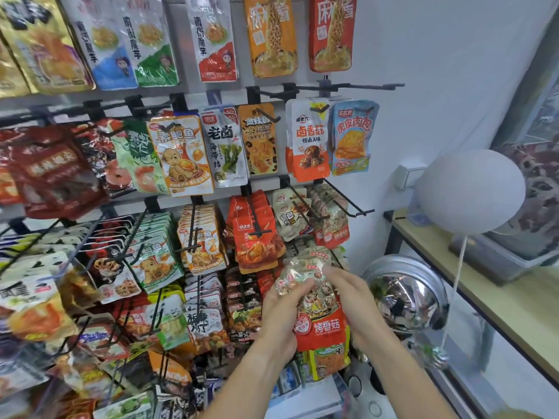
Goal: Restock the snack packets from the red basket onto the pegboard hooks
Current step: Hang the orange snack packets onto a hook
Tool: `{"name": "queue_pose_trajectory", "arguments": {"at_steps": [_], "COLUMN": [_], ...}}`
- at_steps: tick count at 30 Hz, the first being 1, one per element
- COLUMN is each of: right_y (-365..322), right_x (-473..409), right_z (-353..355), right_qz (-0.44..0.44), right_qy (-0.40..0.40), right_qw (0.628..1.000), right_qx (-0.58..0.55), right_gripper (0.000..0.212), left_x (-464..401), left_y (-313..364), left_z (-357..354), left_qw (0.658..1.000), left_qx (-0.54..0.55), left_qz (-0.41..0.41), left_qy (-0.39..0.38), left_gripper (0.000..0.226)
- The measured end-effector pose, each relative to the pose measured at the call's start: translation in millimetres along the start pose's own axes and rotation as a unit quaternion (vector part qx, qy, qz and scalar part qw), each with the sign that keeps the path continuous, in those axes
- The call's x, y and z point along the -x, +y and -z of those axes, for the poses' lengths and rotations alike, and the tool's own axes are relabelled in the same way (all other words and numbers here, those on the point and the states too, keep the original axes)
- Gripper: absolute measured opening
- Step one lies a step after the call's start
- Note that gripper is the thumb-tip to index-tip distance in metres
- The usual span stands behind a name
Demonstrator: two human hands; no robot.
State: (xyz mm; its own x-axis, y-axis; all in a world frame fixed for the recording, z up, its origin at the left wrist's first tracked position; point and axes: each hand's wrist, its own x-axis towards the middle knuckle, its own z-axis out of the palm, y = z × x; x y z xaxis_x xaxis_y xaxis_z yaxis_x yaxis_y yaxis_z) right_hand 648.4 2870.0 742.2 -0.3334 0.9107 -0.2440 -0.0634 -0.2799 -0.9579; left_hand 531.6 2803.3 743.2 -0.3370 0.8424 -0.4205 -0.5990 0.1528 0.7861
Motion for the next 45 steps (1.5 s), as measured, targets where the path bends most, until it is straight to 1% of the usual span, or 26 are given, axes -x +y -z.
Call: {"name": "queue_pose_trajectory", "arguments": {"at_steps": [1,3,4,5,7,8,12,14,15,16,17,19,20,22,24,26,29,30,32,34,36,39,40,42,44,45], "right_y": [7,16,19,22,22,21,10,-2,-8,-13,-16,-13,-6,0,-7,-10,-20,-23,-26,-28,-31,-42,-46,-53,-55,-53], "right_x": [0,-2,-4,-7,-8,-9,-17,-24,-29,-35,-43,-64,-78,-95,-95,-96,-91,-92,-96,-101,-108,-128,-137,-146,-140,-125], "right_z": [-2,-3,-2,0,4,6,10,14,17,20,24,33,41,50,52,52,47,46,47,47,44,36,34,29,26,23], "right_qz": [0.008,0.019,0.017,0.027,0.038,0.04,0.065,0.083,0.094,0.101,0.106,0.112,0.104,0.085,0.075,0.07,0.061,0.056,0.043,0.031,0.028,0.035,0.034,0.02,0.032,0.049], "right_qy": [0.009,0.054,0.078,0.097,0.125,0.141,0.185,0.199,0.204,0.204,0.197,0.194,0.187,0.182,0.185,0.175,0.18,0.183,0.187,0.175,0.181,0.195,0.196,0.209,0.26,0.276], "right_qw": [1.0,0.998,0.996,0.993,0.986,0.983,0.968,0.964,0.964,0.965,0.967,0.968,0.971,0.975,0.976,0.98,0.98,0.98,0.98,0.984,0.983,0.979,0.978,0.971,0.952,0.944], "right_qx": [-0.003,-0.024,-0.046,-0.065,-0.099,-0.112,-0.156,-0.154,-0.145,-0.132,-0.123,-0.115,-0.107,-0.097,-0.084,-0.072,-0.054,-0.055,-0.046,-0.031,-0.014,0.041,0.061,0.111,0.161,0.172], "right_gripper": [0.021,0.056,0.068,0.065,0.04,0.034,0.019,0.016,0.022,0.039,0.06,0.097,0.107,0.103,0.098,0.088,0.049,0.046,0.051,0.044,0.044,0.03,0.031,0.041,0.062,0.069], "left_x": [0,1,3,4,5,3,2,1,-1,-3,-5,-6,-7,-7,-8,-9,-6,-6,-5,-3,0,2,3,3,3,3], "left_y": [-2,-6,-7,-9,-12,-13,-12,-10,-11,-12,-13,-15,-16,-16,-17,-16,-12,-11,-10,-7,-5,-1,0,3,6,6], "left_z": [-3,-9,-13,-16,-22,-23,-31,-32,-32,-30,-28,-25,-23,-19,-16,-14,-14,-14,-13,-12,-13,-15,-16,-18,-18,-17], "left_qw": [1.0,1.0,0.999,0.999,0.999,0.999,0.999,0.998,0.997,0.996,0.995,0.995,0.995,0.996,0.998,0.999,0.999,0.999,1.0,1.0,1.0,1.0,0.999,0.999,0.999,0.999], "left_qx": [-0.004,-0.018,-0.021,-0.022,-0.021,-0.019,0.009,0.036,0.047,0.057,0.065,0.069,0.066,0.053,0.038,0.027,0.02,0.019,0.018,0.015,0.017,0.013,0.013,0.012,0.008,0.008], "left_qz": [-0.006,-0.024,-0.028,-0.028,-0.026,-0.028,-0.027,-0.01,-0.001,0.006,0.008,0.015,0.015,0.009,0.001,-0.004,-0.005,-0.007,-0.013,-0.017,-0.02,-0.028,-0.03,-0.035,-0.045,-0.051], "left_qy": [-0.001,-0.003,-0.003,-0.003,0.001,0.006,0.031,0.049,0.063,0.071,0.075,0.074,0.072,0.066,0.049,0.039,0.032,0.028,0.017,0.01,0.007,0.006,0.005,0.005,0.007,0.007], "left_gripper": [0.05,0.045,0.042,0.04,0.043,0.045,0.047,0.061,0.075,0.089,0.095,0.092,0.085,0.061,0.047,0.046,0.046,0.045,0.042,0.039,0.038,0.032,0.031,0.03,0.031,0.033]}}
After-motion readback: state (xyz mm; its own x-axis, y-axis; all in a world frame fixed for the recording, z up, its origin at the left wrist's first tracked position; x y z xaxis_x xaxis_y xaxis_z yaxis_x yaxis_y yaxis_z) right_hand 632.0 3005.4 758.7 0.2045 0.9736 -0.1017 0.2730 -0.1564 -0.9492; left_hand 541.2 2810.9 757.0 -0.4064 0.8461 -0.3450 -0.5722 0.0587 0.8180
